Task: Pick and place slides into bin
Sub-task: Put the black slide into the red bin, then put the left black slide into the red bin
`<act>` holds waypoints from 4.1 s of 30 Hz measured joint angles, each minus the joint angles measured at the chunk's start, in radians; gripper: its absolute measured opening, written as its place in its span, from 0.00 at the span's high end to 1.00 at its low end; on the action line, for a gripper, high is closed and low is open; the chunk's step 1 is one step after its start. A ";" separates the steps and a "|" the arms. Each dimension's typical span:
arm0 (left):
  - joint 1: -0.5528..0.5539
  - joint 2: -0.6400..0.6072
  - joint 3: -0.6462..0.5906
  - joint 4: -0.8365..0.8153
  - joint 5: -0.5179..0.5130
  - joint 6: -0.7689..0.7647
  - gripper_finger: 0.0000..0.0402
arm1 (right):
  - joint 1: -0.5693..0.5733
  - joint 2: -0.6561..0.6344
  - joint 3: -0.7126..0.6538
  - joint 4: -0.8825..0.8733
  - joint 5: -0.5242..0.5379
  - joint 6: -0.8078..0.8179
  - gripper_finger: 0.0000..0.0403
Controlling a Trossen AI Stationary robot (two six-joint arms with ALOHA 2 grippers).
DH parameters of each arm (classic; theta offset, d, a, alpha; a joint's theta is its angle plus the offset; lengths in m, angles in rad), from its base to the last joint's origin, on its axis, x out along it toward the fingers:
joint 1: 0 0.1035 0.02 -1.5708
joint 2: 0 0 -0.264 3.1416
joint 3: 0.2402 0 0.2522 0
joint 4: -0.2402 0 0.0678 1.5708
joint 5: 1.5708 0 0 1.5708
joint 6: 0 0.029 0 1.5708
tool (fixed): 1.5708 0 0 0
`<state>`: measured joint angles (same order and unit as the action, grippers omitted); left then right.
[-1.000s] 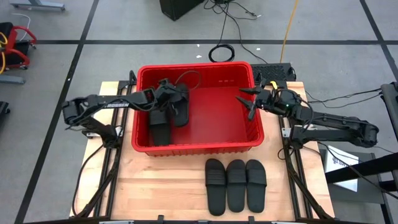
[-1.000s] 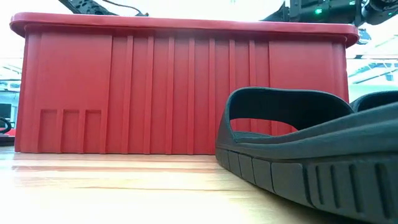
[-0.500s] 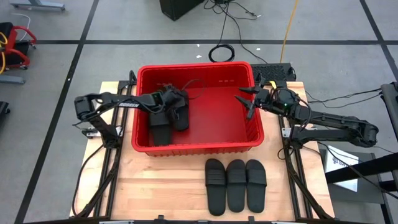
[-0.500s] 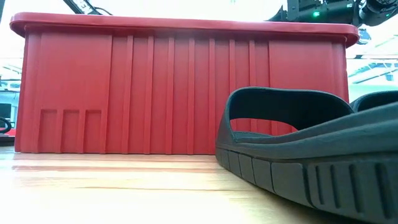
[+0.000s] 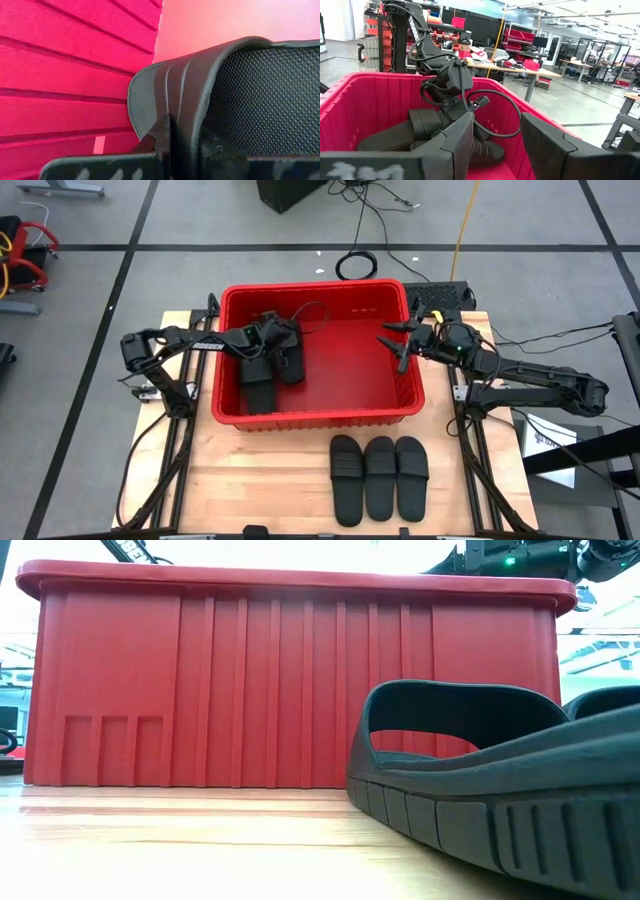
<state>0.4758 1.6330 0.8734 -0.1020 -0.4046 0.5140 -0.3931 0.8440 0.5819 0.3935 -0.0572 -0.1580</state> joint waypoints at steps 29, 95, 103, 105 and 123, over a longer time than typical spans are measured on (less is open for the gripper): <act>-0.028 -0.001 0.000 -0.071 0.029 -0.042 0.46 | 0.000 0.000 0.000 0.006 0.000 -0.003 0.62; -0.832 -0.323 0.154 -0.158 -0.497 -0.287 0.43 | 0.217 -0.037 0.000 0.178 -0.261 0.094 0.62; -0.969 -0.268 0.179 -0.103 -0.569 -0.304 0.43 | 0.288 -0.037 0.000 0.196 -0.257 0.113 0.62; -1.001 -0.248 0.202 -0.102 -0.584 -0.315 0.43 | 0.306 -0.037 0.000 0.201 -0.257 0.138 0.62; -1.141 0.142 0.624 -0.345 -0.636 -0.411 0.43 | 0.517 -0.036 0.000 0.205 -0.156 0.174 0.62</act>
<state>-0.6647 1.7746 1.4971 -0.4469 -1.0403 0.1030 0.1240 0.8078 0.5816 0.5989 -0.2133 0.0156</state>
